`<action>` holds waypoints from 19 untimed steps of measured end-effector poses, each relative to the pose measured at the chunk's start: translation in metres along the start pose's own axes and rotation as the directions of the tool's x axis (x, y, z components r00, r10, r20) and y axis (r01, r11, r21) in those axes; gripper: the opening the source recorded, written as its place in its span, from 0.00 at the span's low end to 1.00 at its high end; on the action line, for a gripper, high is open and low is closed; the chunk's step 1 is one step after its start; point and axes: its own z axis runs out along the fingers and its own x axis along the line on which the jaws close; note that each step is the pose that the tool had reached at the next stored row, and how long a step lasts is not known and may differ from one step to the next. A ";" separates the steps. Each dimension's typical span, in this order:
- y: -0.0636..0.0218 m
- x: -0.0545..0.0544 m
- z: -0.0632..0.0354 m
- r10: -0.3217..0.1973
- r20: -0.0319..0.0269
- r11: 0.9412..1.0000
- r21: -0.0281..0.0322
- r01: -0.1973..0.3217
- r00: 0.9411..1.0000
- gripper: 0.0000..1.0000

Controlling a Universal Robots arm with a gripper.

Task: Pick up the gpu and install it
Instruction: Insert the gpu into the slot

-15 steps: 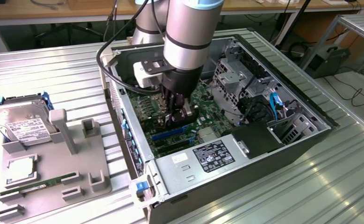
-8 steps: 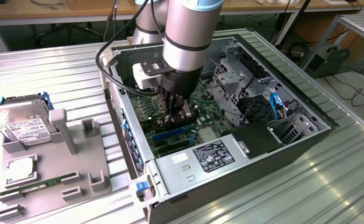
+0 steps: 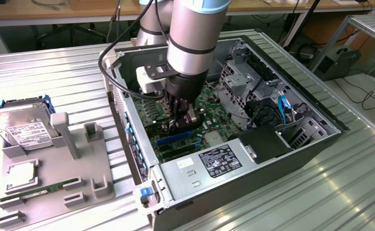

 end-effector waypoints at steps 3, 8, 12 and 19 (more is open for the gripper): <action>0.0002 0.000 0.0017 0.000 0.000 1.000 0.000 0.000 1.000 0.26; 0.0003 0.000 0.0046 0.000 0.000 1.000 0.000 0.000 1.000 0.26; 0.0003 0.000 0.0071 0.000 0.000 1.000 0.000 0.000 1.000 0.26; 0.0003 0.000 0.0093 0.000 0.000 1.000 0.000 0.000 1.000 0.26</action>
